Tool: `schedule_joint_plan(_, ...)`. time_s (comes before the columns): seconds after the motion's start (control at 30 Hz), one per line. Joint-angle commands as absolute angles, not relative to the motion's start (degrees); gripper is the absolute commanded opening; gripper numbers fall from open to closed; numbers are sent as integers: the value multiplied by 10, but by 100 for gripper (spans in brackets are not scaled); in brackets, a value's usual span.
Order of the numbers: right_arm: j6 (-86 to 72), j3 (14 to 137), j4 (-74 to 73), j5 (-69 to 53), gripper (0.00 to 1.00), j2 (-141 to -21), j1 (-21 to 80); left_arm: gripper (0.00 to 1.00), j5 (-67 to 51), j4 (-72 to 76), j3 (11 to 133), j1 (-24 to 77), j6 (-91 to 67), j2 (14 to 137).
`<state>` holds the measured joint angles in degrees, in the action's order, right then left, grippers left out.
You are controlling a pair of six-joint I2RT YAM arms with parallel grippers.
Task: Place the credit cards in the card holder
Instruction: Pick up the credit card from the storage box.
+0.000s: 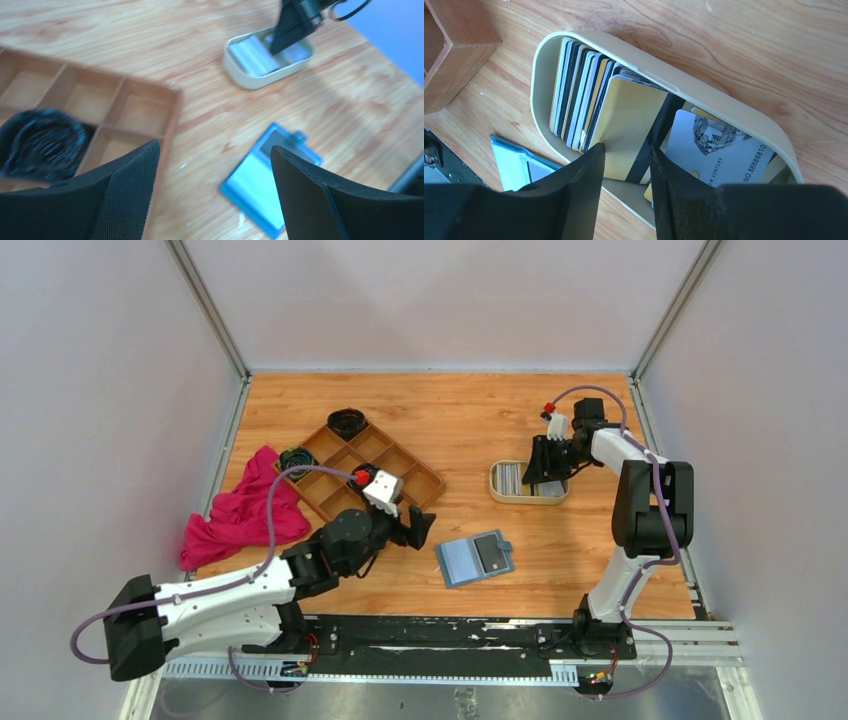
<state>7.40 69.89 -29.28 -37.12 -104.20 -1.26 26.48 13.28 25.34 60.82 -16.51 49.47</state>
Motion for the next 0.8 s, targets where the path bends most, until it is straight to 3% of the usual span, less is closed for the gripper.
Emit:
schedule_joint_plan(0.0,69,703,-309,-394,45,-1060,-3,85,167,178,331,606,-210,587)
schedule_joint_plan(0.1,71,705,-313,-401,59,-1052,-3,80,133,180,375,605,-214,648)
schedule_joint_plan(0.2,74,703,-313,-402,63,-1039,-3,79,122,184,388,605,-223,677)
schedule_joint_plan(0.43,89,708,-312,-330,64,-1022,64,79,130,192,362,606,-228,676)
schedule_joint_plan(0.77,89,706,-308,-287,52,-1014,71,80,144,192,310,605,-240,629)
